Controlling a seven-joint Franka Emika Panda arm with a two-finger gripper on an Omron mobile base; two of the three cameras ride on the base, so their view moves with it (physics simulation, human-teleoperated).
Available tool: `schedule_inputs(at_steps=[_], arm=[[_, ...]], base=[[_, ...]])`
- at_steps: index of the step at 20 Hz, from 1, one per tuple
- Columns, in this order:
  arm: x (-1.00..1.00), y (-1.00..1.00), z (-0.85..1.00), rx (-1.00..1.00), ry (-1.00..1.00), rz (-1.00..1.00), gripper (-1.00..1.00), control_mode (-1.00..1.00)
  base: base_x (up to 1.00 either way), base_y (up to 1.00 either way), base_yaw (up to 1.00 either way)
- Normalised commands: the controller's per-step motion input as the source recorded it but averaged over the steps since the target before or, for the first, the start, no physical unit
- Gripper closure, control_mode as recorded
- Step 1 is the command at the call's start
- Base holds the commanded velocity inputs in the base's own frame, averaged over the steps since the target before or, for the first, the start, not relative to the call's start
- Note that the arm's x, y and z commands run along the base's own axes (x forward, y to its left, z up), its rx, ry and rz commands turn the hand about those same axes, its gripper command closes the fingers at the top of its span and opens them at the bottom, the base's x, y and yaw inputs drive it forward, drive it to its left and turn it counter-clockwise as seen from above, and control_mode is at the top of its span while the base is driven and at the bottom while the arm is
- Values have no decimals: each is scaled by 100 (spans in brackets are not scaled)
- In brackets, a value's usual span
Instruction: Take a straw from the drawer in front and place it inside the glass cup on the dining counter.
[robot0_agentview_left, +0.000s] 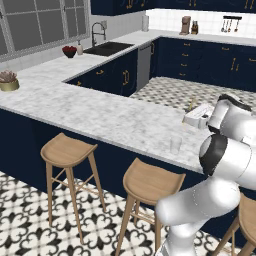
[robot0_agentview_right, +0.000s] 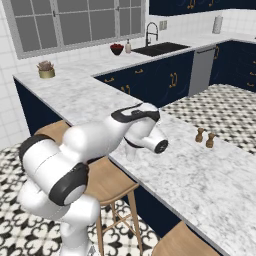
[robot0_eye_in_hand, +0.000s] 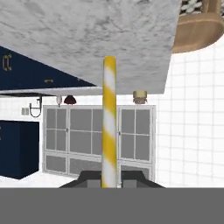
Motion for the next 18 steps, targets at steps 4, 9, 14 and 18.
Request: schedule_inputs(at_steps=[4,9,14,18], arm=[[0,0,-3,-1,-18,14,100,-100],[0,0,8,-1,3,15,100,-100],[0,3,11,-3,12,9,100,-100],[-5,44,-1,-19,7,2,100,-100]], base=[[0,0,0],[0,0,0],[0,0,0],[0,0,0]])
